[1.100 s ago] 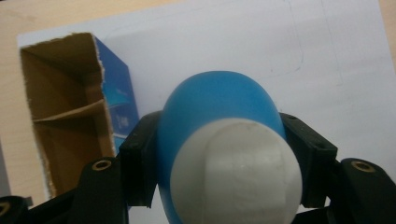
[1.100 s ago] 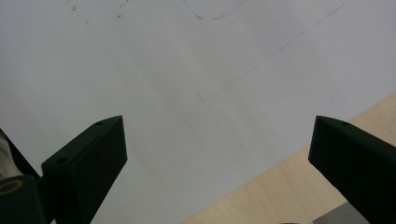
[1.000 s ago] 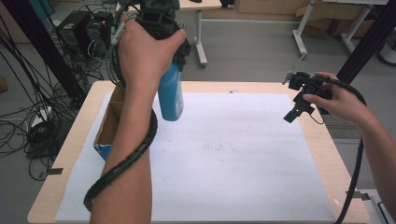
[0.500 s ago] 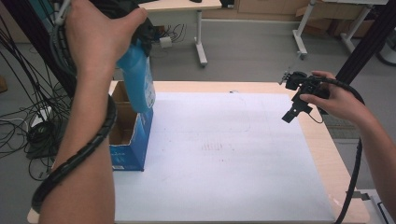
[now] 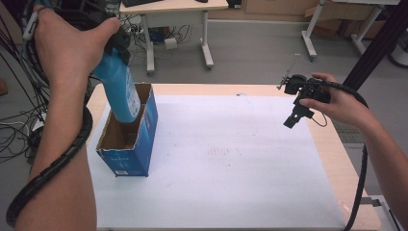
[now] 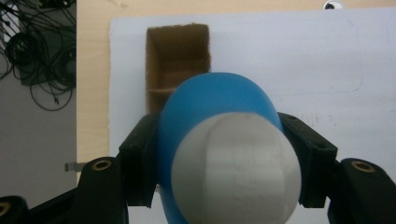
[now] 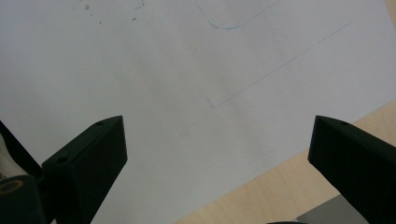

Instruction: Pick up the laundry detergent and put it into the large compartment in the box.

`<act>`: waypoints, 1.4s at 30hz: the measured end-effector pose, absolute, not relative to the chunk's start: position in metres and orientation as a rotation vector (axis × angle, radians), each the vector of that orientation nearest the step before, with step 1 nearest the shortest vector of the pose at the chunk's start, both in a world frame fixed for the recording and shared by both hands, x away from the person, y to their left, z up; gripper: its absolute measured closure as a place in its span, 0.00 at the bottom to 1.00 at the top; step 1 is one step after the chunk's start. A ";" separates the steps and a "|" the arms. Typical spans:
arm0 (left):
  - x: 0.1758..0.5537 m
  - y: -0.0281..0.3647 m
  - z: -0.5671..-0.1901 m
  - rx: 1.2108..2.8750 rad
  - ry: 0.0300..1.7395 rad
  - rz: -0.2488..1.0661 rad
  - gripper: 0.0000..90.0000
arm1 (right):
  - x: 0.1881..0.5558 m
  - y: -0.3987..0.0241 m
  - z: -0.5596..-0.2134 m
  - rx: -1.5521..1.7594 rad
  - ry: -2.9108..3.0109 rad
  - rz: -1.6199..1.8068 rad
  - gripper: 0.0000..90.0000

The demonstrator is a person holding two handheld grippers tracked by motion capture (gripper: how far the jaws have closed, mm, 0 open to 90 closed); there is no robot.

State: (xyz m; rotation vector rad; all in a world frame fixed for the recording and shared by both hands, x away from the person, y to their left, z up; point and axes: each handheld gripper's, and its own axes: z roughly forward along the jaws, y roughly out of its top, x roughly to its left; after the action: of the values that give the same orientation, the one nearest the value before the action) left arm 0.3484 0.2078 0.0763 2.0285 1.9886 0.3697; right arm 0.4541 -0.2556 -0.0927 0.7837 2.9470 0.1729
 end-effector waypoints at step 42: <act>0.370 0.231 -0.056 2.032 2.081 0.340 0.42 | 0.442 -0.253 -0.103 0.827 2.945 0.119 0.05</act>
State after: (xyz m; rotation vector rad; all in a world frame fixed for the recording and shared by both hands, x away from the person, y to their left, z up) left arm 0.3700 0.2306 -0.0555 2.0317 2.0806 0.3400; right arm 0.4423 -0.2530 -0.1030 0.8274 2.9448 0.1185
